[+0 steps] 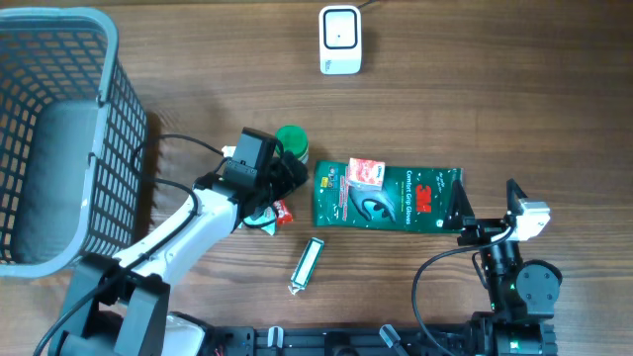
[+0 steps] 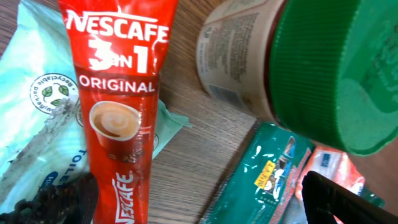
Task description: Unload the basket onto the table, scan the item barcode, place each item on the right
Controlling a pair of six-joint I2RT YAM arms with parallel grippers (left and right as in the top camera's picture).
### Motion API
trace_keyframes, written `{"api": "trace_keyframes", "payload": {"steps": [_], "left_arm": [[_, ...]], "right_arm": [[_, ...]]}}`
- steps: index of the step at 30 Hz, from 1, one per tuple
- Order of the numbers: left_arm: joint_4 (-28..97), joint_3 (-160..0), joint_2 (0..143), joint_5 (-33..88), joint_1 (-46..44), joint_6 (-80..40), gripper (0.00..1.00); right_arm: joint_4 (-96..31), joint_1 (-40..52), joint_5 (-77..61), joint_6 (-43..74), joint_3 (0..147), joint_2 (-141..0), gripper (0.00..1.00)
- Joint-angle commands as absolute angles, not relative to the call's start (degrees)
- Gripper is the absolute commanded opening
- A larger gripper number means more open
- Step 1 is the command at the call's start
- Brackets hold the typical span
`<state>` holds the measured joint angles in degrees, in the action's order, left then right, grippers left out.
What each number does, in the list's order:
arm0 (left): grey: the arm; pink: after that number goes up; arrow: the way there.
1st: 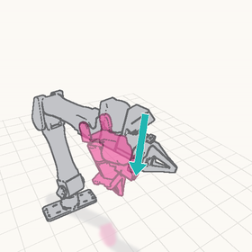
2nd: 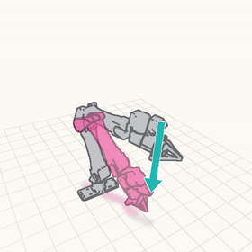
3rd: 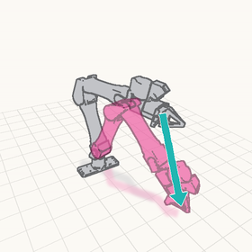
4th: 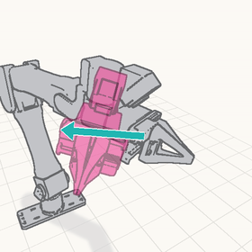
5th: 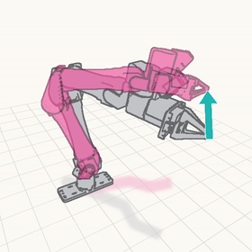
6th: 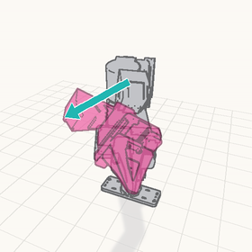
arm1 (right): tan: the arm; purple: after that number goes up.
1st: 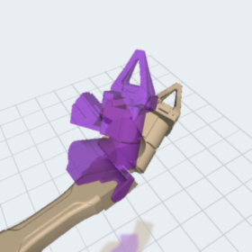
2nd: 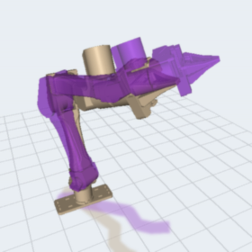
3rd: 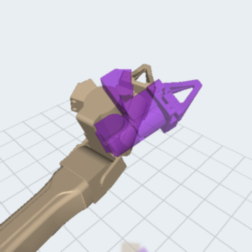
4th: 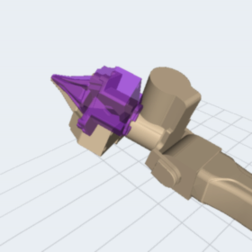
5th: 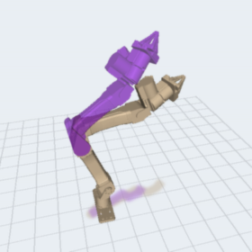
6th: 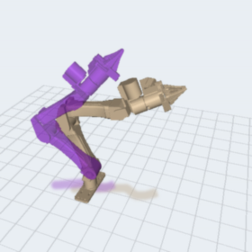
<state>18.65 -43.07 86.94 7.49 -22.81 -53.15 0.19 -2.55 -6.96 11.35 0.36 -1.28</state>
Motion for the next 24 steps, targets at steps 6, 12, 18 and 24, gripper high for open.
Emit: {"api": "trace_keyframes", "payload": {"steps": [6, 12, 18, 24], "left_arm": [[24.9, -42.2, 68.0, -3.4, -22.2, -42.7, 1.0], [24.7, -42.7, 51.9, -12.4, -22.2, -37.0, 1.0], [22.5, -46.7, 40.4, -22.9, -22.2, -27.3, 1.0], [10.2, -59.1, 37.8, -31.1, -22.2, -11.3, 1.0]], "right_arm": [[0.4, -2.4, -6.2, 12.1, 0.3, -1.0, 1.0], [0.4, -2.4, -6.2, 12.0, 0.3, -1.0, 1.0], [0.4, -2.4, -6.2, 12.1, 0.3, -1.0, 1.0], [0.4, -2.4, -6.2, 12.1, 0.3, -1.0, 1.0]]}}
